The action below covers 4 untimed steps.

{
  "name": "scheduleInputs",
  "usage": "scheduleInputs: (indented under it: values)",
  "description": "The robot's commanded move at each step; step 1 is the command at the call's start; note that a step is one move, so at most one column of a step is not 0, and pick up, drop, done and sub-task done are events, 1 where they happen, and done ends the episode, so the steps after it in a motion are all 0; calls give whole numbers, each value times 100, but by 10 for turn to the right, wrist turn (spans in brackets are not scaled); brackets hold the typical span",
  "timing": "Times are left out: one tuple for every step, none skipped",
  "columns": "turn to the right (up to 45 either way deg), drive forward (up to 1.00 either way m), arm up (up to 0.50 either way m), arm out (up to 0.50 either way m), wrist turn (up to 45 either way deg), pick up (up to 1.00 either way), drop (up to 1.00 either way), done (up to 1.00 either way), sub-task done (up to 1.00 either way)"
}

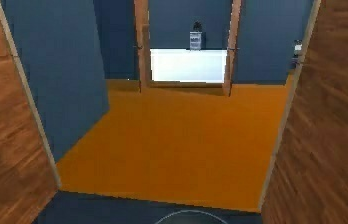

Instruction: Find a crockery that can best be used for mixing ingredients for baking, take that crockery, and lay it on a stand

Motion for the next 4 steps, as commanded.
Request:
scheduleInputs:
  values:
    - [30, 0, 0, 0, 0, 0, 0, 0, 0]
    - [0, 100, 0, 0, 0, 0, 0, 0, 0]
    - [0, 100, 0, 0, 0, 0, 0, 0, 0]
    - [0, 100, 0, 0, 0, 0, 0, 0, 0]
